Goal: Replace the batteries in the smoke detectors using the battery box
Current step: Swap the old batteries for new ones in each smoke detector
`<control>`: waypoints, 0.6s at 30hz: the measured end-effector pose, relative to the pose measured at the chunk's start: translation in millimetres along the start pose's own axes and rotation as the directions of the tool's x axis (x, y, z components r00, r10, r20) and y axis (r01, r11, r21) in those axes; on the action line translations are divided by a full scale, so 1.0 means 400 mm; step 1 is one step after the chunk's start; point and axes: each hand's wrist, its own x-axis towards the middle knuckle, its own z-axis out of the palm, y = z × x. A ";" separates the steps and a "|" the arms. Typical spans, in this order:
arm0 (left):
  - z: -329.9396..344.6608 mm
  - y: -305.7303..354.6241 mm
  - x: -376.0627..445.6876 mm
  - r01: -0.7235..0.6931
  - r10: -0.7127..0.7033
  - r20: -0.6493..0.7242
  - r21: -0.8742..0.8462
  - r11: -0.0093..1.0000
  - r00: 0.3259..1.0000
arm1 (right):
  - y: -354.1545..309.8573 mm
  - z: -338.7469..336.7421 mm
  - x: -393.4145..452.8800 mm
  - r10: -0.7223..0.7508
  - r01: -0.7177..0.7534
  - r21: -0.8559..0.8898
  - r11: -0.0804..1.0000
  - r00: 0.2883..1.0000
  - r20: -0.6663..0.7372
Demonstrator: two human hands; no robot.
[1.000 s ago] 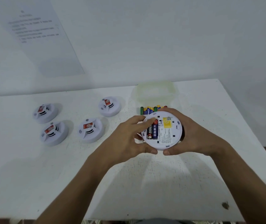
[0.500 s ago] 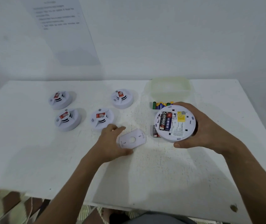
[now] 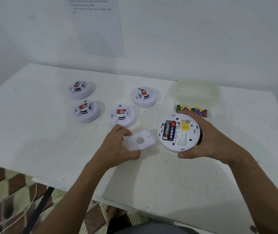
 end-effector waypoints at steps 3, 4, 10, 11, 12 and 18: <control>-0.092 0.002 -0.016 -0.071 0.049 -0.236 -0.086 0.994 0.971 | -0.018 0.035 0.032 -0.002 0.002 0.002 1.000 1.000 -0.016; -0.126 0.006 -0.016 -0.111 0.080 -0.286 -0.094 0.989 0.955 | -0.025 0.050 0.045 -0.008 0.008 0.008 1.000 1.000 -0.020; -0.252 0.041 0.016 -0.323 0.313 -0.087 -0.152 0.934 0.946 | -0.091 0.157 0.136 -0.043 0.043 0.032 0.999 0.999 0.001; -0.262 0.037 0.023 -0.325 0.321 -0.051 -0.160 0.932 0.946 | -0.103 0.173 0.150 -0.049 0.049 0.035 0.998 0.999 0.001; -0.271 0.030 0.031 -0.327 0.327 -0.028 -0.168 0.930 0.945 | -0.115 0.189 0.163 -0.054 0.054 0.040 0.998 0.999 0.001; -0.334 -0.045 0.055 -0.310 0.328 0.044 -0.229 0.923 0.944 | -0.162 0.263 0.233 -0.057 0.057 0.052 0.997 0.998 0.001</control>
